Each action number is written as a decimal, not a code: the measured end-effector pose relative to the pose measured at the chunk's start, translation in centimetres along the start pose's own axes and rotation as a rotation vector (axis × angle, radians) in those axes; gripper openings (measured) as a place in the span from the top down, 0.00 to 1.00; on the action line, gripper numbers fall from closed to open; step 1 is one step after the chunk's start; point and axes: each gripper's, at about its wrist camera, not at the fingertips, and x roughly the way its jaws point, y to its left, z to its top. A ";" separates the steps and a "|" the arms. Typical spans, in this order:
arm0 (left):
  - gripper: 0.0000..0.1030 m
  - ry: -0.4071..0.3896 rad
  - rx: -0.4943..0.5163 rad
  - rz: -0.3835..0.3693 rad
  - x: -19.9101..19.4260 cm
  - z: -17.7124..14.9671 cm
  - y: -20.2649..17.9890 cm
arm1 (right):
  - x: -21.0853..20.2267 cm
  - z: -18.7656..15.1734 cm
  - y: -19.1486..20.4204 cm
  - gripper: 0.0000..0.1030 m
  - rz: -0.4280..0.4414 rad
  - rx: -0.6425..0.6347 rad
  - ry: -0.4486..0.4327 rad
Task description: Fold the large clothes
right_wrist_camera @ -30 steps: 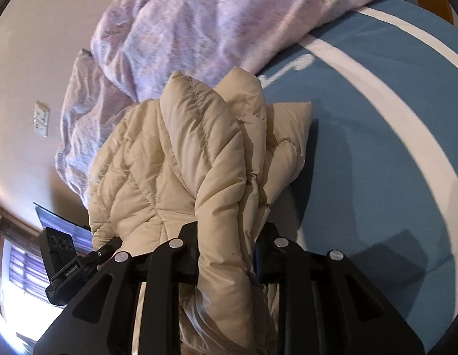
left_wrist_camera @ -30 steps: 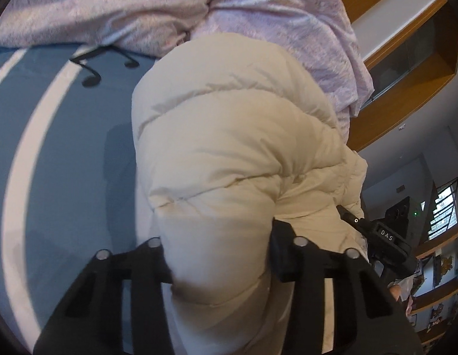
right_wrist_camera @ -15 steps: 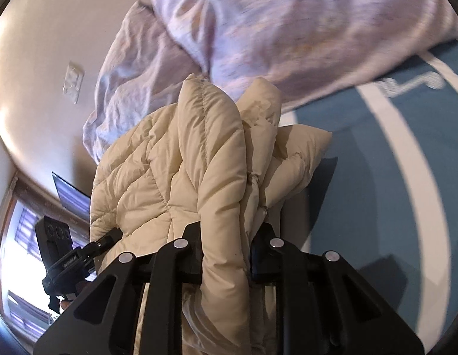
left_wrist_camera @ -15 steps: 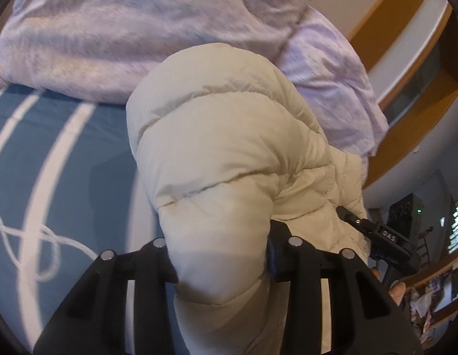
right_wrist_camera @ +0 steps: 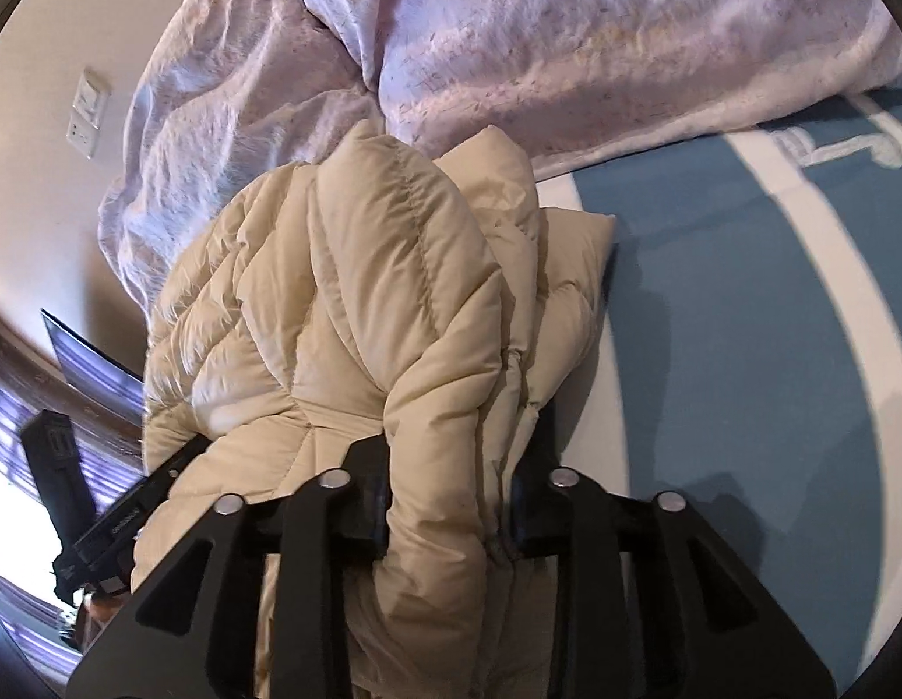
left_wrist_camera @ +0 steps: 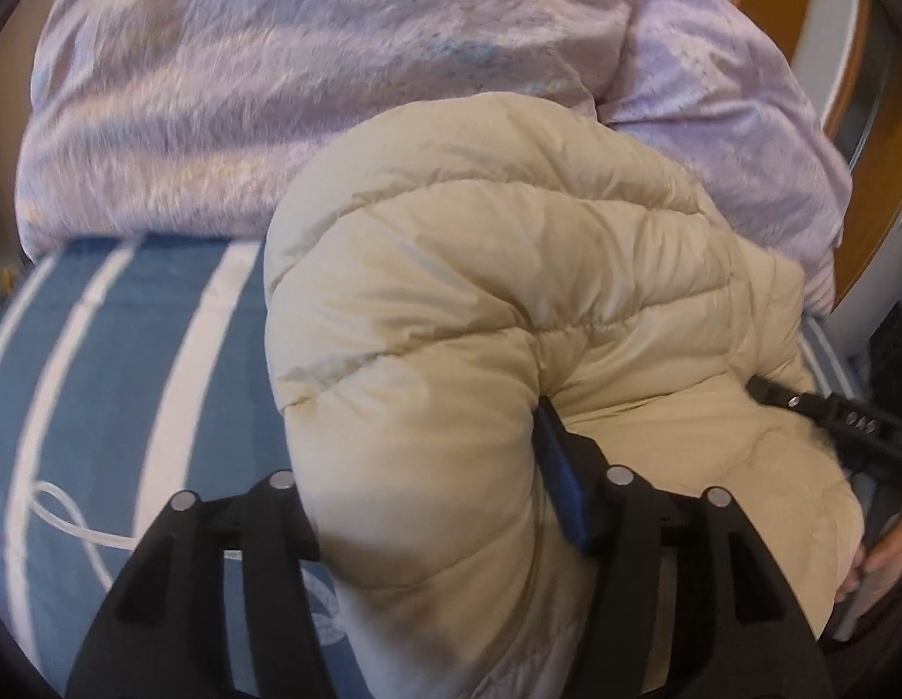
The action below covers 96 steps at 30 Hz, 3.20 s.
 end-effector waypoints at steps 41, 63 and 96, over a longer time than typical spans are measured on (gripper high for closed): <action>0.02 -0.098 0.060 0.167 4.6 0.8 -2.0 | 5.0 1.1 6.4 0.50 -0.378 -0.311 -0.135; 0.02 -0.113 0.002 0.119 -4.3 -4.3 -0.7 | -3.4 -3.8 5.7 0.01 -0.362 -0.233 -0.129; 0.02 -0.021 -0.026 0.018 -17.8 -17.5 -3.2 | -15.4 -17.0 10.4 0.01 -0.269 -0.253 -0.079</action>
